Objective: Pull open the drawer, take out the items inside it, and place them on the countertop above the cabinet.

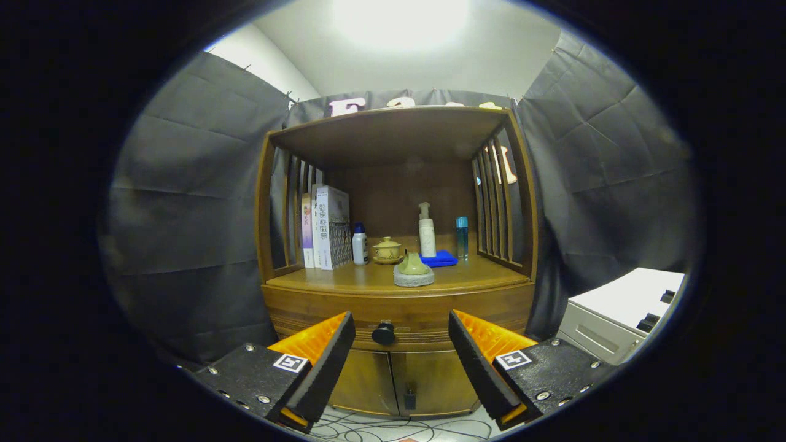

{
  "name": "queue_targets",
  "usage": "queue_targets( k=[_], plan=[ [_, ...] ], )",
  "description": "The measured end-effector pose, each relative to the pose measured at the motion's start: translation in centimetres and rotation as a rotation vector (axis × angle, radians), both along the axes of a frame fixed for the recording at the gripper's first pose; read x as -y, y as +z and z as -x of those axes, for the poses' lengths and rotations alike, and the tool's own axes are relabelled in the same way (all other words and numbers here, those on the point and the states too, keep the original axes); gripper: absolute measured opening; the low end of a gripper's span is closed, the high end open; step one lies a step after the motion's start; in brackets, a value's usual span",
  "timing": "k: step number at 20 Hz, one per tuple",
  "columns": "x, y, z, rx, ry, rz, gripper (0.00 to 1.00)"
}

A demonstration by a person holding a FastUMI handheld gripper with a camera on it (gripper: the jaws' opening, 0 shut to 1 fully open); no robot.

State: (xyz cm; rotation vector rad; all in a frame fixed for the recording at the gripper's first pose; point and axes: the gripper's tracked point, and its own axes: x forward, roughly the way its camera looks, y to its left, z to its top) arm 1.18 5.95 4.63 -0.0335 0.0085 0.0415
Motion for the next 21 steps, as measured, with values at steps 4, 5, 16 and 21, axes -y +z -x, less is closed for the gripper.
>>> queue_targets(
  k=[4, 5, 16, 21],
  plan=[
    [1.6, -1.0, 2.3, -0.006, -0.01, -0.013, 0.95],
    [1.5, -1.4, 2.7, -0.012, -0.009, -0.008, 0.95],
    [1.1, -4.5, 5.2, -0.051, 0.037, 0.011, 0.95],
    [1.7, -5.0, 5.0, -0.056, 0.028, 0.015, 0.95]
  ],
)
